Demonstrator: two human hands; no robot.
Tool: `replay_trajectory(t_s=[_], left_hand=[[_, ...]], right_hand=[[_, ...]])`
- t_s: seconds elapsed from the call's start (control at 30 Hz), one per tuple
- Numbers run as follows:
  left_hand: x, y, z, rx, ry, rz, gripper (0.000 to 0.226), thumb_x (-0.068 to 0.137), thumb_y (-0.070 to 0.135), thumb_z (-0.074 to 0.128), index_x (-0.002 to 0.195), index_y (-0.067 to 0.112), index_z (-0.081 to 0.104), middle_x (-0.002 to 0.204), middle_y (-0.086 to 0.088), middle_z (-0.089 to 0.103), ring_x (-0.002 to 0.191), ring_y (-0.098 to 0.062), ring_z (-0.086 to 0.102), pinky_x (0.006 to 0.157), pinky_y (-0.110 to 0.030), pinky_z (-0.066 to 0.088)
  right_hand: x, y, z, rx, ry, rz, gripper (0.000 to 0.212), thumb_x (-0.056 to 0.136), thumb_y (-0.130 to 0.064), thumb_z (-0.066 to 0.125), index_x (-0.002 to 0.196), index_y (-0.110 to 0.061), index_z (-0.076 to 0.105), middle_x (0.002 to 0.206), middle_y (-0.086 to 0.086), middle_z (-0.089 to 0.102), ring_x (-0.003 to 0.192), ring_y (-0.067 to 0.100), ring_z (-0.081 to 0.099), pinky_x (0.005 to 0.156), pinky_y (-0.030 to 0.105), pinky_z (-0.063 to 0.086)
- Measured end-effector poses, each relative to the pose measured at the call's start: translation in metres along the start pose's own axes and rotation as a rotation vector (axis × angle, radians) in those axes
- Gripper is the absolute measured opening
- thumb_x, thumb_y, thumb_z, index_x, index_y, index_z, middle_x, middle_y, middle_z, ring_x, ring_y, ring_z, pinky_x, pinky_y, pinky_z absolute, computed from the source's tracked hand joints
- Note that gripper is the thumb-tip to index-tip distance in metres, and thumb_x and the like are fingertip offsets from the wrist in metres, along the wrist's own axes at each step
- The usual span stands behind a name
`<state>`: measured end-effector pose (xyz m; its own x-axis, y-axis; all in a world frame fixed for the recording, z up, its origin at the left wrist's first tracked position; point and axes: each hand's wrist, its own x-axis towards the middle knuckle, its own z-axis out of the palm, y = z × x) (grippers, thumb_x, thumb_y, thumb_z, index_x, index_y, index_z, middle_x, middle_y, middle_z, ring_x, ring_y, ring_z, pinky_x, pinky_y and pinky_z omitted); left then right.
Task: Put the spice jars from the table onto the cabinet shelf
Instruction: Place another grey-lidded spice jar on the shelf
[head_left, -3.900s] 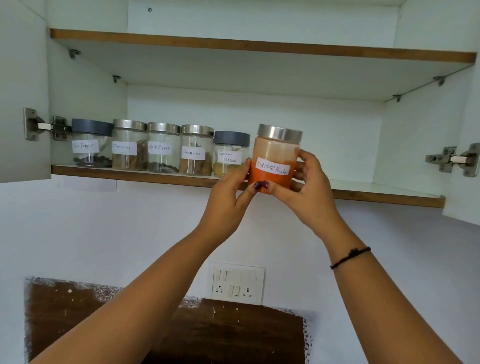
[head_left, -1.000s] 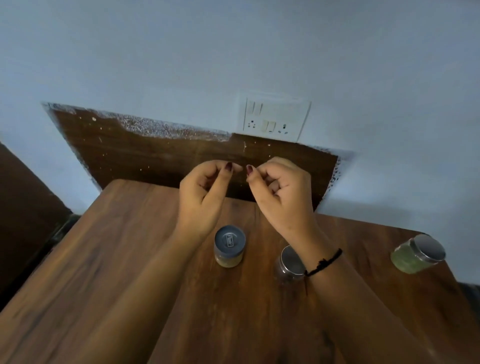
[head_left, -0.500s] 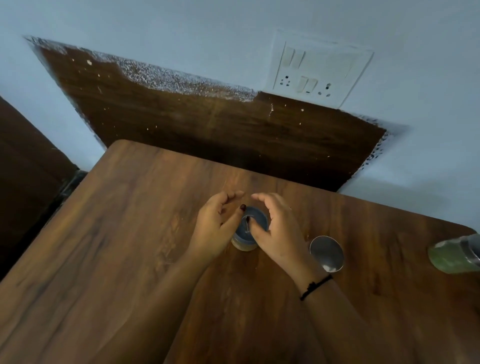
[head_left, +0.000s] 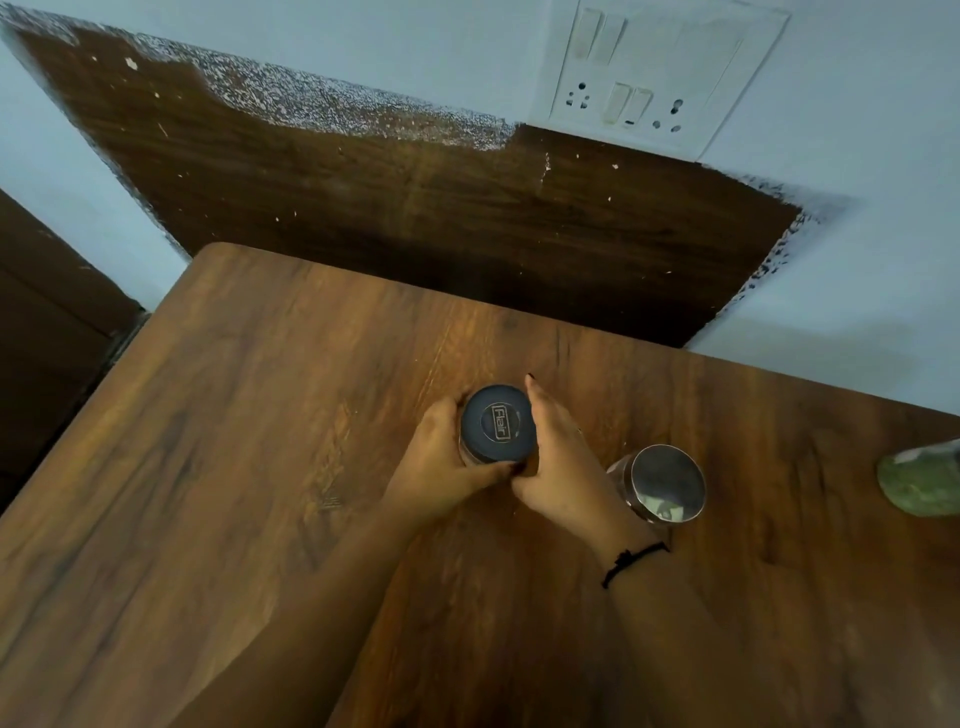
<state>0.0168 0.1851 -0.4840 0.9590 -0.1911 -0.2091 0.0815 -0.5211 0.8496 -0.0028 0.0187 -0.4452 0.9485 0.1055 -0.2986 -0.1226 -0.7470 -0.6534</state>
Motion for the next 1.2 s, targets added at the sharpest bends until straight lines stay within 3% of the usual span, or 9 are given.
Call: replay_trajectory(t_s=[0.17,0.4,0.53,0.7,0.83,0.93,1.03,1.13,1.2], left_hand=[[0.004,-0.011,0.01,-0.018,0.032,-0.006,0.071,0.061,0.038,0.092,0.119,0.022,0.054,0.113,0.007,0.058,0.106,-0.01,0.058,0.085,-0.022,0.048],[0.001,0.006,-0.005,-0.061,0.069,0.111,0.086,0.055,0.052,0.09,0.127,0.026,0.053,0.123,0.012,0.058,0.116,-0.003,0.056,0.1,-0.036,0.051],[-0.008,0.038,-0.028,-0.072,0.092,0.218,0.09,0.056,0.05,0.092,0.133,0.032,0.049,0.129,0.018,0.053,0.124,-0.002,0.051,0.104,-0.031,0.047],[-0.02,0.083,-0.056,-0.119,0.087,0.394,0.086,0.06,0.039,0.093,0.127,0.053,0.04,0.128,0.039,0.047,0.127,0.005,0.048,0.104,-0.021,0.043],[-0.029,0.11,-0.067,-0.168,0.001,0.504,0.091,0.061,0.03,0.095,0.138,0.024,0.047,0.135,0.014,0.055,0.128,-0.008,0.053,0.105,-0.036,0.048],[-0.037,0.126,-0.071,-0.225,-0.07,0.54,0.093,0.061,0.022,0.095,0.14,0.016,0.047,0.137,0.005,0.056,0.129,-0.015,0.054,0.105,-0.042,0.048],[-0.044,0.14,-0.072,-0.429,-0.15,0.529,0.083,0.065,0.015,0.09,0.137,0.008,0.049,0.134,-0.002,0.06,0.127,-0.023,0.056,0.107,-0.04,0.046],[-0.054,0.157,-0.071,-0.643,-0.189,0.483,0.071,0.072,0.034,0.082,0.133,0.012,0.052,0.129,0.0,0.064,0.122,-0.02,0.06,0.099,-0.028,0.049],[-0.06,0.169,-0.068,-0.732,-0.189,0.427,0.068,0.074,0.052,0.078,0.129,0.018,0.058,0.124,0.001,0.068,0.118,-0.018,0.063,0.093,-0.025,0.051]], right_hand=[[-0.001,0.003,0.003,-0.016,0.016,-0.009,0.102,0.081,-0.004,0.071,0.155,-0.029,0.005,0.154,-0.001,0.022,0.142,0.02,0.032,0.111,0.034,0.041],[-0.014,0.004,-0.011,0.051,0.068,0.046,0.108,0.083,0.0,0.067,0.155,-0.033,-0.007,0.159,-0.005,0.018,0.14,0.017,0.035,0.103,0.028,0.045],[-0.023,0.012,-0.015,0.167,0.081,0.099,0.106,0.078,0.0,0.073,0.155,-0.029,0.007,0.153,-0.001,0.031,0.129,0.016,0.047,0.092,0.024,0.048],[-0.039,0.006,-0.027,0.393,0.101,0.008,0.098,0.069,-0.016,0.087,0.145,-0.032,0.027,0.144,-0.015,0.039,0.133,0.009,0.043,0.108,0.039,0.045],[-0.052,-0.01,-0.044,0.493,0.255,-0.108,0.089,0.062,-0.037,0.085,0.139,-0.028,0.042,0.13,-0.013,0.057,0.12,0.002,0.056,0.1,0.028,0.051],[-0.059,-0.02,-0.059,0.527,0.288,-0.242,0.083,0.057,-0.043,0.081,0.132,-0.039,0.046,0.124,-0.022,0.061,0.118,-0.001,0.058,0.096,0.019,0.051],[-0.071,-0.025,-0.076,0.631,0.224,-0.317,0.094,0.054,-0.045,0.091,0.135,-0.024,0.046,0.126,-0.01,0.063,0.118,0.011,0.061,0.093,0.028,0.054],[-0.087,-0.037,-0.097,0.835,0.18,-0.315,0.099,0.052,-0.067,0.083,0.134,-0.025,0.045,0.128,-0.008,0.063,0.116,0.015,0.063,0.085,0.035,0.057],[-0.095,-0.042,-0.107,0.97,0.198,-0.325,0.107,0.055,-0.085,0.067,0.136,-0.018,0.047,0.137,0.009,0.057,0.122,0.029,0.058,0.09,0.05,0.054]])
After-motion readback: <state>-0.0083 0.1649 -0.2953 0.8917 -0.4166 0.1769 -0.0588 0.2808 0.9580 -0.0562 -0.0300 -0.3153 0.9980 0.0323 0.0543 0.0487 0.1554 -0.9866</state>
